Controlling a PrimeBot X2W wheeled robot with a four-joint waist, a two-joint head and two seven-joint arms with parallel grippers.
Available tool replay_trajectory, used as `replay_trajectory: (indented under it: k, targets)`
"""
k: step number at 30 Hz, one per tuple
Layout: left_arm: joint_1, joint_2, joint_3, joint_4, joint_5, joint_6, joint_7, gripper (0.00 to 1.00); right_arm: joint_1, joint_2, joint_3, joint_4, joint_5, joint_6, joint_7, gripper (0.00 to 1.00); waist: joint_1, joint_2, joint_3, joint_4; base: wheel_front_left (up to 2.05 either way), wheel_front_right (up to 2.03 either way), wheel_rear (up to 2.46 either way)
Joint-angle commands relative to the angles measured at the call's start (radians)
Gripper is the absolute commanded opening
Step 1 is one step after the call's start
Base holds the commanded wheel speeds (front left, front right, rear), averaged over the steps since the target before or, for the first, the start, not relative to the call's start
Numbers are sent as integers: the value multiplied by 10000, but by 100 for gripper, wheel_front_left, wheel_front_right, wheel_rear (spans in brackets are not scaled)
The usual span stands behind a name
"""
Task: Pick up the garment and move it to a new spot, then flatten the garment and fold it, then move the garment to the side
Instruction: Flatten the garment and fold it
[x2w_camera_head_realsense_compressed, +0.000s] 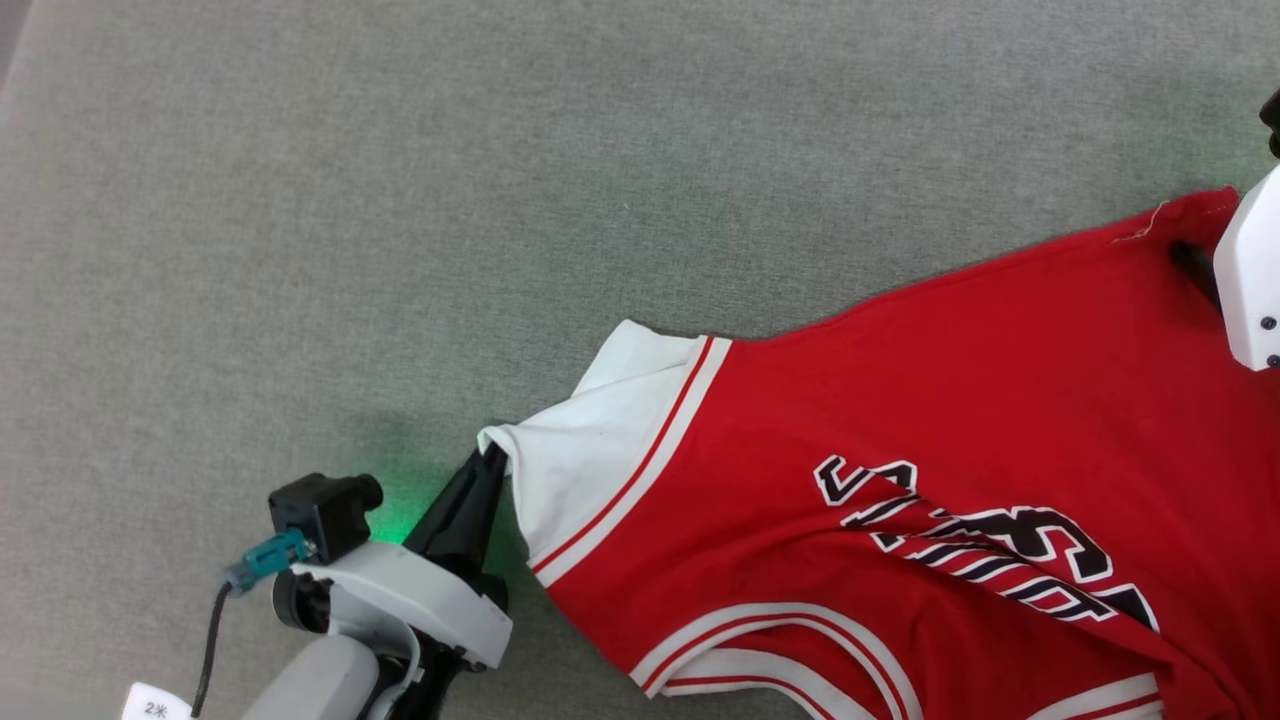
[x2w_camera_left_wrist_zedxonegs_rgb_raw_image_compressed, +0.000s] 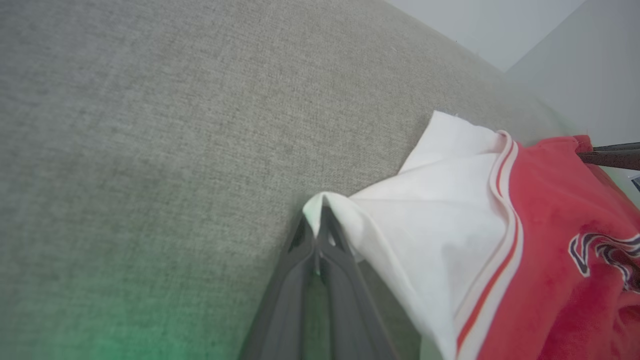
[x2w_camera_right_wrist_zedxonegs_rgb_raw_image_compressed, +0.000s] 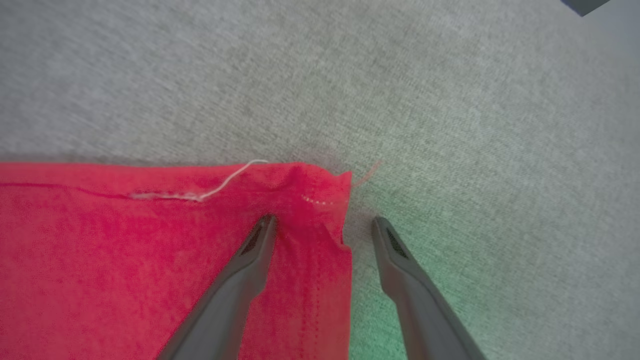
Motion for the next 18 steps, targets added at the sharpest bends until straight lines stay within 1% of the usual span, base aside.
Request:
replay_trajectory:
  k: [1, 6, 9, 11, 13, 18]
  targets:
    - [-58, -24, -27, 271, -6, -9, 74, 0, 602, 268, 555, 593, 266, -1, 134, 0, 0, 0, -5, -63, 0, 0, 0]
    - [-156, -8, 120, 288, -156, -139, 17, 0, 447, 261, 520, 759, 462, -10, -379, 0, 0, 0, -176, -212, 0, 0, 0]
    - [-284, 90, 236, 184, -280, -242, 8, 0, 198, 410, 184, 784, 682, -10, -1192, 0, 0, 0, -333, -341, 0, 0, 0]
    - [-486, 186, 335, 126, -257, -282, 14, 0, -62, 486, -192, 898, 741, -12, -1870, 0, 0, 0, -412, -437, 0, 0, 0]
    - [-798, 191, 475, 69, -406, -418, 46, 0, -385, 571, -601, 1071, 655, -10, -2563, 0, 0, 0, -448, -516, 0, 0, 0]
    - [-2348, 236, 945, 578, -638, -774, 158, 0, -1168, 1060, -1812, 1895, 266, -10, -4192, 0, 0, 0, -345, -758, 0, 0, 0]
